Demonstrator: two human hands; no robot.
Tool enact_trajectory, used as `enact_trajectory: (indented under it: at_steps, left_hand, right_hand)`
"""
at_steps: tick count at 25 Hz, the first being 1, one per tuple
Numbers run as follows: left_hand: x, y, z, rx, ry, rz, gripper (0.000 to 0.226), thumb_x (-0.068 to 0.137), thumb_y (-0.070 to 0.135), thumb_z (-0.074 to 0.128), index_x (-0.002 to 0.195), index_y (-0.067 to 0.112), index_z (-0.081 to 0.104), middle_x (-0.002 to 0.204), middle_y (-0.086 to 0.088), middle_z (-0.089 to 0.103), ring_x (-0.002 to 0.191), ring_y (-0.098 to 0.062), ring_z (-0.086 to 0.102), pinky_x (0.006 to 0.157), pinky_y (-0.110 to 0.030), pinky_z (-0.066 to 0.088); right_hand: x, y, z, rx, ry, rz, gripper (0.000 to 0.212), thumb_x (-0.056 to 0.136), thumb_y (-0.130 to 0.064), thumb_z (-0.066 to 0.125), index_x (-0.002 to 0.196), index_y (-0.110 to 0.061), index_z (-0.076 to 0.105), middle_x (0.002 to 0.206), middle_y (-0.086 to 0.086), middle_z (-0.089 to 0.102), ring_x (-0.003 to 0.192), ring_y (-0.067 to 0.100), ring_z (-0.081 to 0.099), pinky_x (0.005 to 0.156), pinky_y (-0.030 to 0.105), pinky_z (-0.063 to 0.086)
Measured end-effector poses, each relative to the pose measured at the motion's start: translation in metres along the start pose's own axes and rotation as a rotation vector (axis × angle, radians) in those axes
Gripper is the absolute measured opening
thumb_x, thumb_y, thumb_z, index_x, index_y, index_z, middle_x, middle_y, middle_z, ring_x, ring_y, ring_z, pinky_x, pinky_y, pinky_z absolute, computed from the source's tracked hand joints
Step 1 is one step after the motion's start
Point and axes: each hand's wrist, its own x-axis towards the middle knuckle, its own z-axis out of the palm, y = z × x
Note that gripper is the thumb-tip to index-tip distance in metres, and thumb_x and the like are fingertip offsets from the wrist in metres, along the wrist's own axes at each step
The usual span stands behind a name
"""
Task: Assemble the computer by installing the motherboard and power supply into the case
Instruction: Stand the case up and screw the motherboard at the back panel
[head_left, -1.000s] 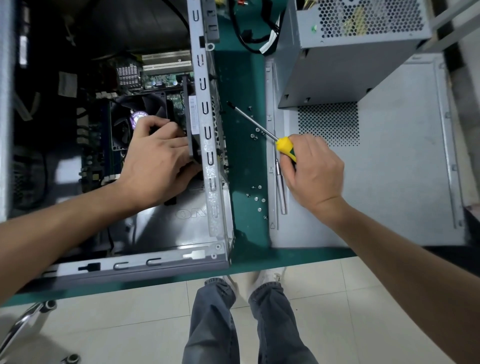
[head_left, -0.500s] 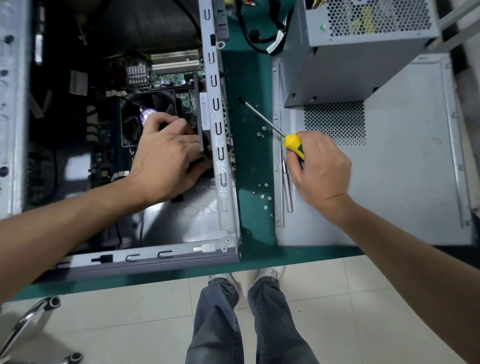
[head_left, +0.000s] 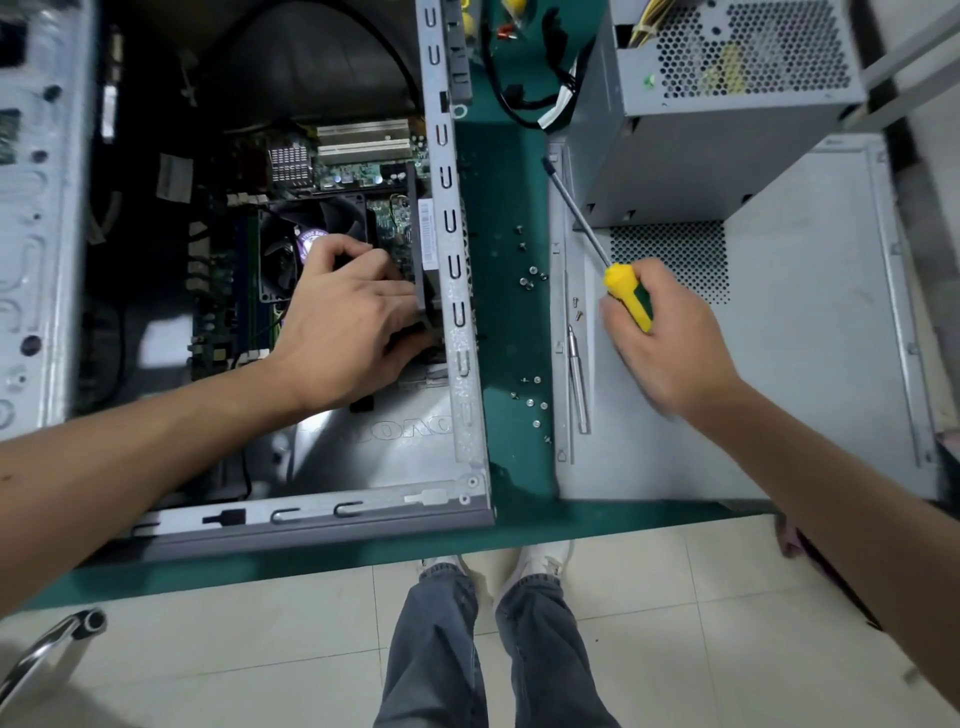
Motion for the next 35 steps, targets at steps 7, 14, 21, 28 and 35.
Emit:
enact_trajectory:
  at_steps: [7,14,21,28,35]
  left_hand:
    - [0.000,0.000,-0.002,-0.003,0.013,0.004,0.028,0.101,0.036,0.027,0.079,0.035,0.010,0.070,0.028,0.004,0.067,-0.017,0.036,0.082,-0.039,0.032]
    - [-0.001,-0.003,0.000,0.011,-0.015,0.010,0.033,0.100,0.034,0.035,0.081,0.037,0.008,0.069,0.027,0.006,0.069,-0.018,0.039,0.084,-0.040,0.031]
    - [-0.001,-0.004,0.001,0.048,-0.056,-0.019,0.037,0.096,0.029,0.044,0.075,0.033,0.014,0.069,0.017,0.008,0.068,-0.019,0.041,0.084,-0.039,0.030]
    - [0.002,-0.006,0.000,0.019,-0.066,-0.007,0.041,0.094,0.030,0.047,0.078,0.037,0.010,0.066,0.022,0.008,0.067,-0.017,0.039,0.083,-0.040,0.030]
    - [0.001,-0.006,0.000,-0.027,-0.025,0.020,0.028,0.101,0.036,0.027,0.079,0.041,0.011,0.067,0.021,0.011,0.067,-0.017,0.043,0.084,-0.040,0.031]
  right_hand:
    - [0.006,-0.003,-0.013,0.057,-0.105,0.142,0.012,0.089,-0.029,0.069,0.083,-0.019,0.065,0.075,0.001,0.063,0.068,0.022,0.056,0.060,0.031,0.044]
    - [0.010,-0.008,0.006,0.024,-0.036,0.131,0.012,0.086,-0.028,0.073,0.086,-0.016,0.072,0.088,0.001,0.064,0.080,0.019,0.059,0.074,0.040,0.051]
    - [0.009,-0.008,0.011,0.051,-0.020,0.146,0.020,0.089,-0.029,0.068,0.081,-0.011,0.067,0.077,0.008,0.061,0.066,0.026,0.056,0.063,0.044,0.051]
    - [-0.018,0.004,0.002,0.201,0.083,0.225,0.020,0.093,-0.029,0.065,0.085,-0.011,0.063,0.073,0.019,0.059,0.065,0.039,0.054,0.058,0.046,0.052]
    - [-0.024,-0.013,0.011,0.201,0.059,0.146,0.019,0.092,-0.027,0.066,0.080,-0.012,0.063,0.064,0.002,0.051,0.057,0.014,0.042,0.056,0.035,0.041]
